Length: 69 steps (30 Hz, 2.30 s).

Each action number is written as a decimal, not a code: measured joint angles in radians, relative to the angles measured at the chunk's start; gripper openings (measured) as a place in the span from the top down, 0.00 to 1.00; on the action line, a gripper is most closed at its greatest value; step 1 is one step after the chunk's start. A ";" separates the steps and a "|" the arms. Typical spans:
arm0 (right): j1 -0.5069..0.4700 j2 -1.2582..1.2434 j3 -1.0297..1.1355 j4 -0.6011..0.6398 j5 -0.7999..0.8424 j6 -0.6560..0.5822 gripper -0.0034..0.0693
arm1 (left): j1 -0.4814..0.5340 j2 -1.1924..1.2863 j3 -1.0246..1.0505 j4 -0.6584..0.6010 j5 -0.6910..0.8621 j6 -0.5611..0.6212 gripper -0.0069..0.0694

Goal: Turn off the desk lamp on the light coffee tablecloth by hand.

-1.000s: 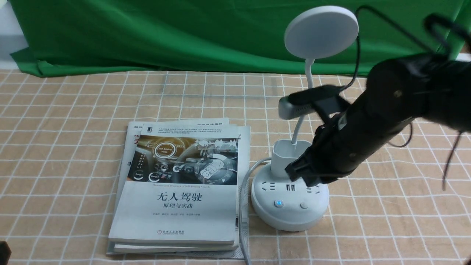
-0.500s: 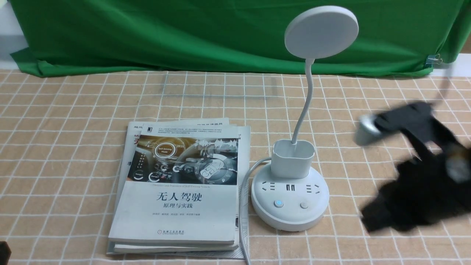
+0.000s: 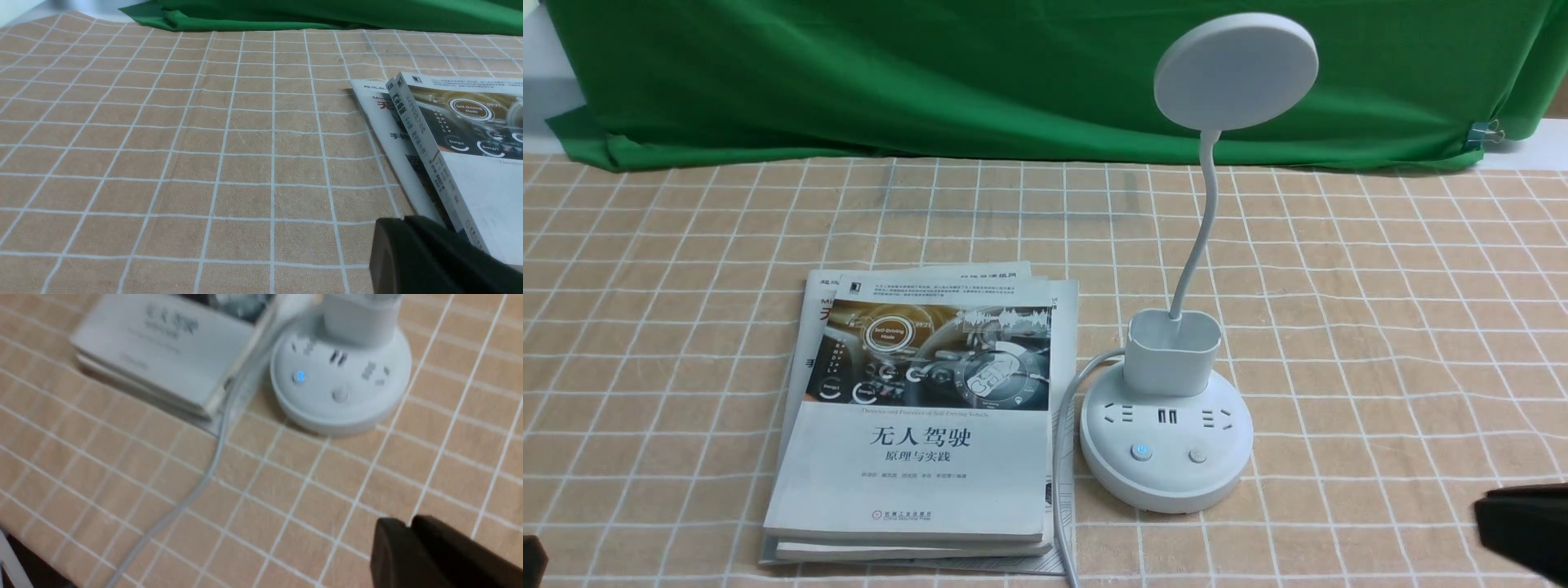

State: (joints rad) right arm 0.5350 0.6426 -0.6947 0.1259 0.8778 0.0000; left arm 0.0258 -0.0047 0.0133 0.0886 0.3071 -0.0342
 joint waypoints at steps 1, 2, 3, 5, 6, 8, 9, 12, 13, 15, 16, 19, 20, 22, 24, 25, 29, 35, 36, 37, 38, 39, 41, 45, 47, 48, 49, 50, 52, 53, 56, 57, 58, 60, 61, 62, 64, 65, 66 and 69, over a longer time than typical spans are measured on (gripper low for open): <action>0.000 -0.012 0.000 -0.003 0.000 0.000 0.88 | 0.000 0.000 0.000 0.000 0.000 0.000 0.90; 0.000 -0.033 0.001 -0.013 -0.001 0.000 0.90 | 0.000 0.000 0.000 0.000 0.000 0.000 0.90; 0.000 -0.048 0.004 -0.025 -0.008 0.000 0.90 | 0.000 0.000 0.000 0.000 0.000 0.000 0.90; -0.022 -0.083 0.035 -0.044 -0.052 0.000 0.91 | 0.000 0.000 0.000 0.000 0.000 0.000 0.90; -0.051 -0.106 0.063 -0.044 -0.081 0.000 0.91 | 0.000 0.000 0.000 0.000 0.000 0.000 0.90; -0.124 -0.148 0.129 -0.043 -0.144 0.000 0.91 | 0.000 0.000 0.000 0.000 0.000 0.000 0.90; -0.160 -0.173 0.156 -0.042 -0.164 0.000 0.91 | 0.000 0.000 0.000 0.000 0.000 0.000 0.90; -0.300 -0.285 0.303 -0.046 -0.296 0.000 0.91 | 0.000 0.000 0.000 0.000 0.000 0.000 0.90; -0.334 -0.318 0.354 -0.048 -0.356 0.000 0.90 | 0.000 0.000 0.000 0.000 0.000 0.000 0.90; -0.414 -0.402 0.446 -0.050 -0.476 0.000 0.90 | 0.000 0.000 0.000 0.000 0.000 0.000 0.90; -0.431 -0.423 0.480 -0.051 -0.516 0.000 0.90 | 0.000 0.000 0.000 0.000 0.000 0.000 0.90; -0.478 -0.498 0.560 -0.051 -0.598 0.000 0.90 | 0.000 0.000 0.000 0.000 0.000 0.000 0.90; -0.494 -0.533 0.603 -0.053 -0.621 0.000 0.90 | 0.000 0.000 0.000 0.000 0.000 0.000 0.90; -0.505 -0.567 0.642 -0.066 -0.636 0.000 0.90 | 0.000 0.000 0.000 0.000 0.000 0.000 0.90; -0.508 -0.592 0.670 -0.084 -0.641 0.000 0.90 | 0.000 0.000 0.000 0.000 0.000 0.000 0.90; -0.508 -0.600 0.683 -0.094 -0.643 0.000 0.90 | 0.000 0.000 0.000 0.000 0.000 0.000 0.90; -0.508 -0.639 0.701 -0.138 -0.645 0.000 0.90 | 0.000 0.000 0.000 -0.001 -0.001 0.000 0.90; -0.496 -0.641 0.701 -0.167 -0.643 -0.057 0.90 | 0.000 0.000 0.000 -0.001 -0.001 0.000 0.90; -0.496 -0.641 0.701 -0.168 -0.643 -0.063 0.90 | 0.000 0.000 0.000 -0.001 -0.001 0.000 0.90; -0.496 -0.641 0.701 -0.169 -0.643 -0.069 0.91 | 0.000 0.000 0.000 -0.001 -0.001 0.000 0.90; -0.496 -0.641 0.701 -0.170 -0.643 -0.071 0.91 | 0.000 0.000 0.000 -0.001 -0.001 0.000 0.90; -0.496 -0.641 0.701 -0.170 -0.643 -0.071 0.91 | 0.000 0.000 0.000 -0.001 -0.001 0.000 0.90; -0.496 -0.641 0.701 -0.170 -0.643 -0.073 0.91 | 0.000 0.000 0.000 -0.001 -0.001 0.000 0.90; -0.496 -0.641 0.701 -0.170 -0.642 -0.063 0.91 | 0.000 0.000 0.000 -0.001 -0.001 0.000 0.90; -0.496 -0.641 0.701 -0.170 -0.642 -0.047 0.91 | 0.000 0.000 0.000 -0.001 -0.001 0.000 0.90; -0.496 -0.641 0.701 -0.170 -0.642 -0.046 0.91 | 0.000 0.000 0.000 -0.001 -0.001 0.000 0.90; -0.496 -0.641 0.701 -0.170 -0.642 -0.044 0.91 | 0.000 0.000 0.000 -0.001 -0.001 0.000 0.90; -0.496 -0.641 0.701 -0.170 -0.642 -0.044 0.90 | 0.000 0.000 0.000 -0.001 -0.001 0.000 0.90; -0.496 -0.641 0.701 -0.170 -0.642 -0.042 0.90 | 0.000 0.000 0.000 -0.001 -0.001 0.000 0.90; -0.496 -0.641 0.701 -0.170 -0.642 -0.041 0.89 | 0.000 0.000 0.000 -0.001 -0.001 0.000 0.90; -0.496 -0.641 0.701 -0.170 -0.642 -0.040 0.87 | 0.000 0.000 0.000 -0.001 -0.001 0.000 0.90; -0.496 -0.641 0.701 -0.170 -0.642 -0.040 0.87 | 0.000 0.000 0.000 -0.001 -0.001 0.000 0.90; -0.496 -0.641 0.701 -0.170 -0.642 -0.040 0.87 | 0.000 0.000 0.000 -0.001 -0.001 0.000 0.90; -0.496 -0.641 0.701 -0.170 -0.642 -0.039 0.86 | 0.000 0.000 0.000 -0.001 -0.001 0.000 0.90; -0.496 -0.641 0.701 -0.170 -0.642 -0.039 0.86 | 0.000 0.000 0.000 -0.001 -0.001 0.000 0.90; -0.496 -0.641 0.701 -0.170 -0.642 -0.039 0.86 | 0.000 0.000 0.000 -0.001 -0.001 0.000 0.90; -0.496 -0.641 0.701 -0.170 -0.642 -0.038 0.85 | 0.000 0.000 0.000 -0.001 -0.001 0.000 0.90; -0.496 -0.641 0.701 -0.170 -0.642 -0.037 0.85 | 0.000 0.000 0.000 -0.001 -0.001 0.000 0.90; -0.496 -0.641 0.701 -0.170 -0.642 -0.037 0.84 | 0.000 0.000 0.000 -0.001 -0.001 0.000 0.90; -0.496 -0.641 0.701 -0.170 -0.642 -0.034 0.83 | 0.000 0.000 0.000 -0.001 -0.001 -0.001 0.90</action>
State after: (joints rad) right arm 0.0393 0.0013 0.0060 -0.0442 0.2358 -0.0343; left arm 0.0258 -0.0047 0.0133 0.0877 0.3064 -0.0351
